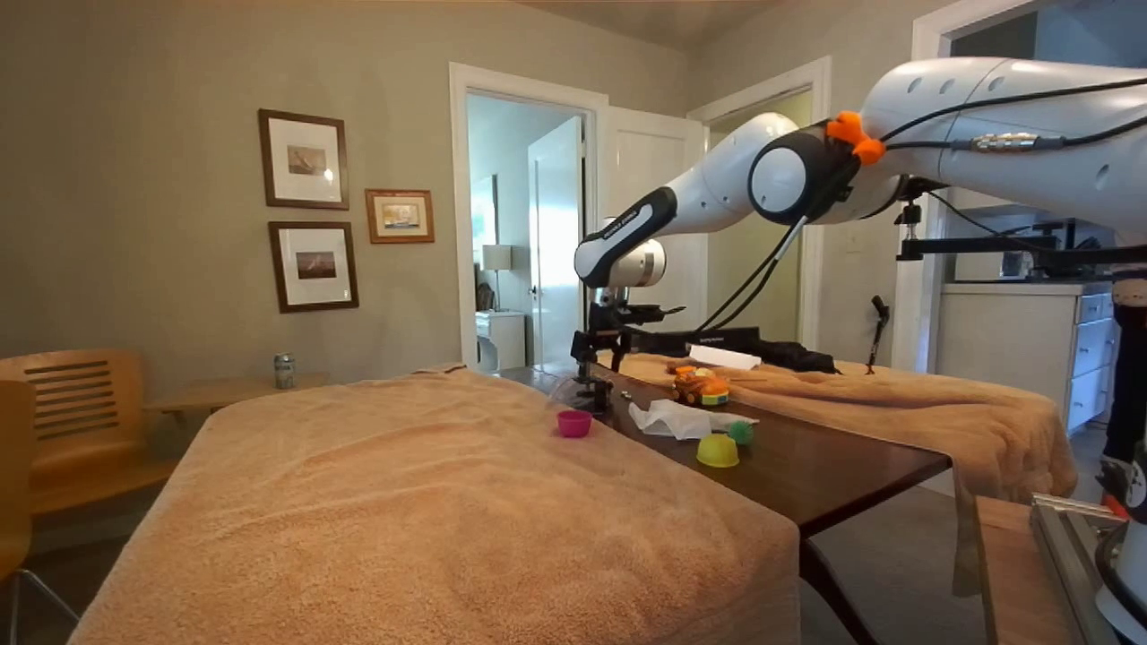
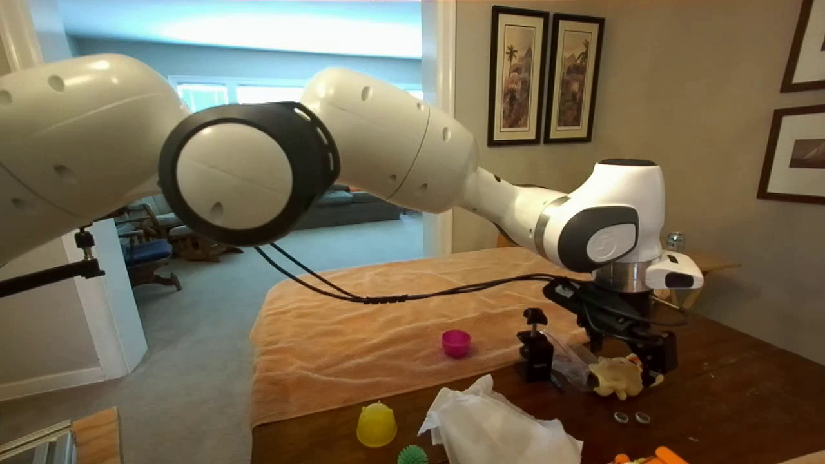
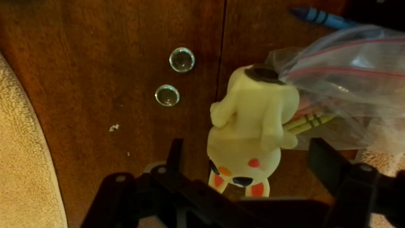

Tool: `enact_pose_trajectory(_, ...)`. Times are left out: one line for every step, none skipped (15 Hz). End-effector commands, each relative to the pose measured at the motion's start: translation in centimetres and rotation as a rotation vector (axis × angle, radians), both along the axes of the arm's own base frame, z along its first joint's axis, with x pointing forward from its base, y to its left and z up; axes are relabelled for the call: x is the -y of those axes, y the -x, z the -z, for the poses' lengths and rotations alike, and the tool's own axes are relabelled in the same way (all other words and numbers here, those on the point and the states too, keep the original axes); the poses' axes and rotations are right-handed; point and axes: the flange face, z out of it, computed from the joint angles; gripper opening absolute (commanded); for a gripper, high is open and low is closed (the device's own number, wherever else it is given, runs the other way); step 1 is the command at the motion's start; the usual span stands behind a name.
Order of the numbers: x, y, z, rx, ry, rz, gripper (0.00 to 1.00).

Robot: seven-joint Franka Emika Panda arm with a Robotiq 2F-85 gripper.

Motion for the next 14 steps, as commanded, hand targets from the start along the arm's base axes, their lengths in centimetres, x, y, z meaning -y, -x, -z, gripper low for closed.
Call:
enact_pose_trajectory(0.2,-0.6,0.4,-0.006,0.002,0.022,1.0)
enact_pose_trajectory(0.2,-0.7,0.6,-0.009,0.0,0.022,1.0)
enact_pose_trajectory(0.2,-0.7,0.9,-0.013,0.0,0.022,1.0)
enact_pose_trajectory(0.2,-0.7,1.0,-0.016,0.0,0.022,1.0)
enact_pose_trajectory(0.3,-0.7,1.2,-0.017,0.0,0.023,1.0)
enact_pose_trajectory(0.3,-0.7,1.3,-0.019,-0.001,0.023,1.0)
enact_pose_trajectory(0.4,-0.7,1.4,-0.021,-0.001,0.024,1.0)
enact_pose_trajectory(0.5,-0.7,1.5,-0.023,-0.002,0.025,1.0)
enact_pose_trajectory(0.6,-0.7,1.6,-0.025,-0.004,0.029,1.0)
enact_pose_trajectory(0.4,-0.6,1.7,-0.027,-0.005,0.031,1.0)
enact_pose_trajectory(0.5,-0.6,1.7,-0.028,-0.004,0.034,0.83)
enact_pose_trajectory(0.5,-0.6,1.7,-0.029,-0.004,0.036,0.74)
enact_pose_trajectory(0.5,-0.6,1.7,-0.031,-0.003,0.038,0.66)
enact_pose_trajectory(0.6,-0.7,1.7,-0.031,-0.002,0.039,0.59)
